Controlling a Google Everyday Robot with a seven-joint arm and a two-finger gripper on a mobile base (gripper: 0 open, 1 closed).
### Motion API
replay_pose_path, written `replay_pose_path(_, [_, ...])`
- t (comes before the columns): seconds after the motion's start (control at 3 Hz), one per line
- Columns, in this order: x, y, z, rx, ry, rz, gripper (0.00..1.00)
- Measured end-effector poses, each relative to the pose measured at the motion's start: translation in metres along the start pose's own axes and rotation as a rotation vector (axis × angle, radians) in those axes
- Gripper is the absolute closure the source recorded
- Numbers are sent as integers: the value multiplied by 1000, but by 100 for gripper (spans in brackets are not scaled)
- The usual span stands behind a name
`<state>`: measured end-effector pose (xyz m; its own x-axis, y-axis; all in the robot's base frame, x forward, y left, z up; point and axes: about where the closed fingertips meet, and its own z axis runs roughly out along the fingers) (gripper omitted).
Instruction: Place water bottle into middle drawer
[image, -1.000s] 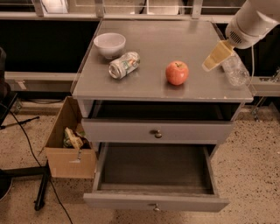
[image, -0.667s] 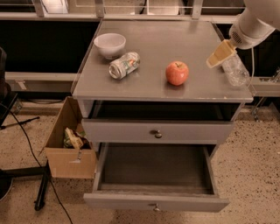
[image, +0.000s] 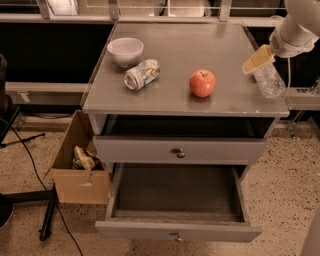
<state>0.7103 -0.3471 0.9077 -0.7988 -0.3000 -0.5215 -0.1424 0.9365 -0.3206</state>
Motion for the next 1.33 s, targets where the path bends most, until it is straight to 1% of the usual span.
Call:
replay_pose_path(0.33, [5,-2,17,-22,36,55,0])
replay_pose_path(0.67, [8,0,26,-37,57,70,0])
replay_pose_path(1.0, [13,7,33,-56,80,70,18])
replay_pose_path(1.33, [15,10,36,-63,87,70,42])
